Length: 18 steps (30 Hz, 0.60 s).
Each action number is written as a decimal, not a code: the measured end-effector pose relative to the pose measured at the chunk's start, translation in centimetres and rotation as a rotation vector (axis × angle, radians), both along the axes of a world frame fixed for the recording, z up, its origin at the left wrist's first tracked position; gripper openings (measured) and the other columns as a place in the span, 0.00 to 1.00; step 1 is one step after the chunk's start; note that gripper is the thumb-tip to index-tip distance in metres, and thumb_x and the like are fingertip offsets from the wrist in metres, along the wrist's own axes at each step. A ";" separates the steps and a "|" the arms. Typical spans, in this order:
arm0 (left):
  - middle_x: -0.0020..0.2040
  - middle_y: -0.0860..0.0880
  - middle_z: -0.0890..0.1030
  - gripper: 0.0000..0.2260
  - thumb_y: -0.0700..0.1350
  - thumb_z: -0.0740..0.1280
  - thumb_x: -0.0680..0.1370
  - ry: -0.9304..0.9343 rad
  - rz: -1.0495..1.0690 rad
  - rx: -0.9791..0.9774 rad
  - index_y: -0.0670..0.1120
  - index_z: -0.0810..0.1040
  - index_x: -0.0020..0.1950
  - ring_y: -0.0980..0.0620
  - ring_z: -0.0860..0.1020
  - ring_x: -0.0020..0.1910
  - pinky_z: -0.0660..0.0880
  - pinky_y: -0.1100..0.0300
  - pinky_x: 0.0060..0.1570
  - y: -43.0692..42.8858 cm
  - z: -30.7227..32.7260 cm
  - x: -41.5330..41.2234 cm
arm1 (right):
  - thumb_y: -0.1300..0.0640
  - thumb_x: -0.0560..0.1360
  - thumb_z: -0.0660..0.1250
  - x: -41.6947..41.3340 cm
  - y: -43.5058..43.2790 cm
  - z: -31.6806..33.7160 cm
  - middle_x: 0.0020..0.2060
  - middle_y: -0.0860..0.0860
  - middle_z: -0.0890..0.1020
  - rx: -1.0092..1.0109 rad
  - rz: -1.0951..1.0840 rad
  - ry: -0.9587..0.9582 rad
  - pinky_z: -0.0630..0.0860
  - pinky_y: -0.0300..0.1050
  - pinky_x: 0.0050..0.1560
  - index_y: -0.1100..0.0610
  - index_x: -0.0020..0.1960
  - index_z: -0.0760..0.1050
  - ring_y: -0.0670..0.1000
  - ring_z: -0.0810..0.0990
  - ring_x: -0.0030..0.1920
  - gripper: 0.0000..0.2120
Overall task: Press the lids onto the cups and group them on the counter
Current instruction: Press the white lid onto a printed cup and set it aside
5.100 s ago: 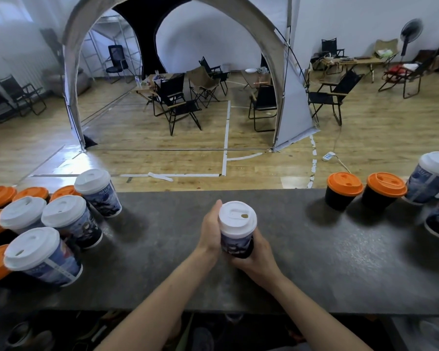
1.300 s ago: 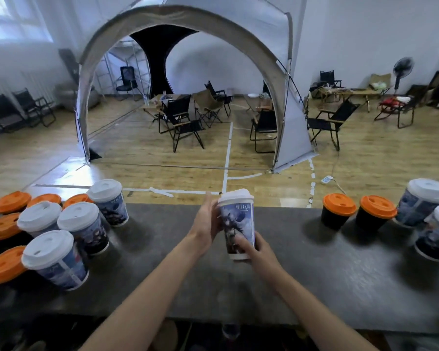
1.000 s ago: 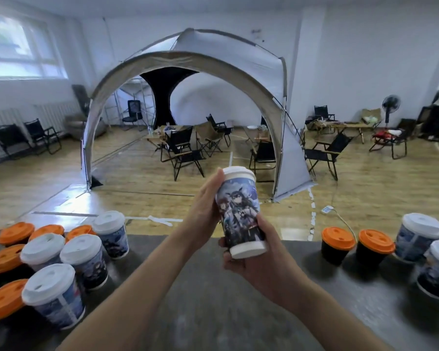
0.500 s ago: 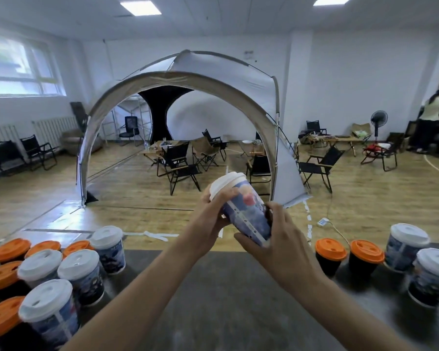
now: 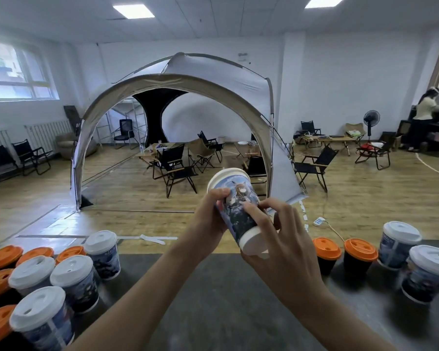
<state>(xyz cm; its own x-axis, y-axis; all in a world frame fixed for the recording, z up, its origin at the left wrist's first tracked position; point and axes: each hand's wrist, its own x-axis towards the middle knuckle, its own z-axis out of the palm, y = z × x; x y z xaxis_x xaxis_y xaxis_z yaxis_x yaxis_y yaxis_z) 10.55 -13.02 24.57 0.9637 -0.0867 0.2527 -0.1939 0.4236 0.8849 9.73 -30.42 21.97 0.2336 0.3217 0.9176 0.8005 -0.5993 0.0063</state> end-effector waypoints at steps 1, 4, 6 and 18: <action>0.60 0.34 0.80 0.34 0.55 0.68 0.74 -0.004 0.018 0.006 0.33 0.68 0.73 0.39 0.81 0.57 0.80 0.49 0.53 0.1 0.0 0.1 | 0.53 0.65 0.78 -0.2 0.0 -0.1 0.61 0.56 0.71 0.011 0.012 0.015 0.79 0.47 0.40 0.55 0.69 0.69 0.55 0.75 0.55 0.35; 0.63 0.34 0.80 0.33 0.56 0.71 0.74 -0.023 0.090 0.037 0.37 0.71 0.72 0.39 0.81 0.59 0.82 0.50 0.54 0.1 0.0 -0.1 | 0.52 0.67 0.82 -0.4 0.0 0.1 0.61 0.52 0.73 0.142 0.163 0.280 0.79 0.37 0.46 0.56 0.69 0.69 0.48 0.77 0.57 0.36; 0.65 0.34 0.79 0.36 0.57 0.76 0.72 -0.014 0.120 0.018 0.38 0.72 0.72 0.40 0.81 0.59 0.83 0.52 0.52 0.1 0.0 -0.4 | 0.44 0.68 0.80 -0.6 -0.2 0.9 0.57 0.48 0.78 0.322 0.284 0.584 0.79 0.33 0.45 0.55 0.66 0.71 0.43 0.81 0.52 0.33; 0.65 0.32 0.78 0.36 0.57 0.76 0.71 -0.010 0.182 0.044 0.38 0.72 0.72 0.37 0.80 0.61 0.79 0.47 0.58 0.3 0.3 -0.6 | 0.33 0.66 0.69 -1.4 0.3 2.1 0.48 0.64 0.86 0.633 0.705 1.674 0.82 0.53 0.46 0.57 0.60 0.79 0.59 0.84 0.41 0.33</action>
